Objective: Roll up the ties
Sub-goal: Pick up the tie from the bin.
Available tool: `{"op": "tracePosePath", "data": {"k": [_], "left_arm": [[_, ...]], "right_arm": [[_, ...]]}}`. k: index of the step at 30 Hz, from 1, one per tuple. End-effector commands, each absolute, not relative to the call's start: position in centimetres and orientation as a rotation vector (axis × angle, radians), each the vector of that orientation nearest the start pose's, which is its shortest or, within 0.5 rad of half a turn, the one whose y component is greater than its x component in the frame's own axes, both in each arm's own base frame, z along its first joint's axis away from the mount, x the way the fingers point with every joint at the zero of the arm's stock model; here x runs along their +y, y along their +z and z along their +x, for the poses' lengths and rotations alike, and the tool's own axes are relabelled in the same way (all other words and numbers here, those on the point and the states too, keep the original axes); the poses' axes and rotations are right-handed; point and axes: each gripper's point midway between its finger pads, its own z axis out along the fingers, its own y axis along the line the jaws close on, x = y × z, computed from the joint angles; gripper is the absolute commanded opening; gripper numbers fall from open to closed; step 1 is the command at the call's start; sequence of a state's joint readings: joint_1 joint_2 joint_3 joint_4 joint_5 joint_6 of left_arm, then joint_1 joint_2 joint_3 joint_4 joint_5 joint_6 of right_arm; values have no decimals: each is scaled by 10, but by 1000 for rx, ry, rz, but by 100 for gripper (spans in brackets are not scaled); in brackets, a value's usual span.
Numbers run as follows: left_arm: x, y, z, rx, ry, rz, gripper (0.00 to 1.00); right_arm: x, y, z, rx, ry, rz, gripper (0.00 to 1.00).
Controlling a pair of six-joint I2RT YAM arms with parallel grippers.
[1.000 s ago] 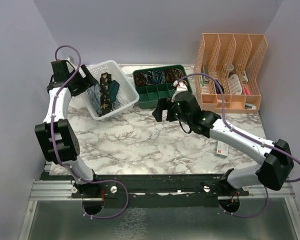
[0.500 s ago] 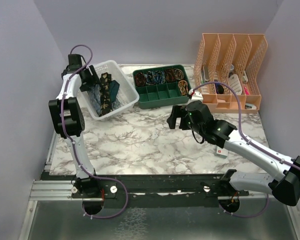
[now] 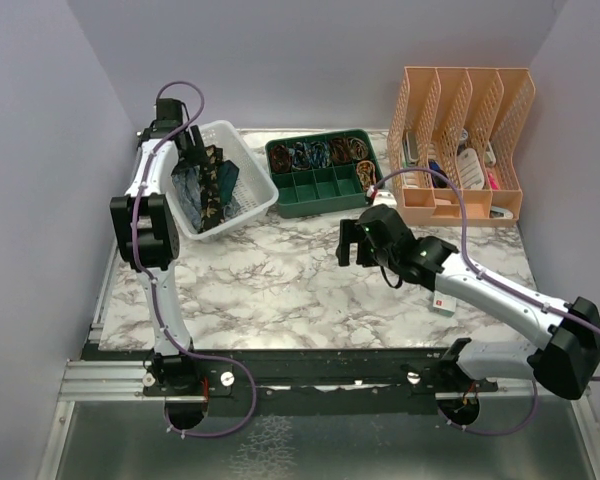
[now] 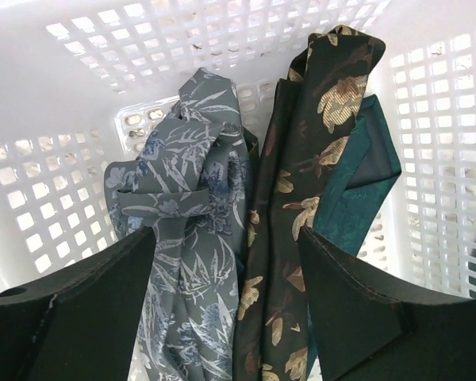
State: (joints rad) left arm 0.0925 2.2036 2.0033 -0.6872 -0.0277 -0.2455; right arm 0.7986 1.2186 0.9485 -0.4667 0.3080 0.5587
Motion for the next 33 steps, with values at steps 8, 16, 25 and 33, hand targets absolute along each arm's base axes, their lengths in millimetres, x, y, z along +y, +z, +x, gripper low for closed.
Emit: {"op": "tracePosePath", "data": {"k": [8,16,25,33], "left_arm": [[75,109,545,2459,250,-423,74],[61,75,550,2536,149,-387,48],[85,100,572,2446,148,-451,0],[88,160,594,2308,62,-414,0]], "right_arm": [[224,142,254,2387,327,-152,93],[226,140,254,2402,316,-174,93],[227,141,256,2411,299,-190,93],[229,137,255,2426,301,-182,93]]}}
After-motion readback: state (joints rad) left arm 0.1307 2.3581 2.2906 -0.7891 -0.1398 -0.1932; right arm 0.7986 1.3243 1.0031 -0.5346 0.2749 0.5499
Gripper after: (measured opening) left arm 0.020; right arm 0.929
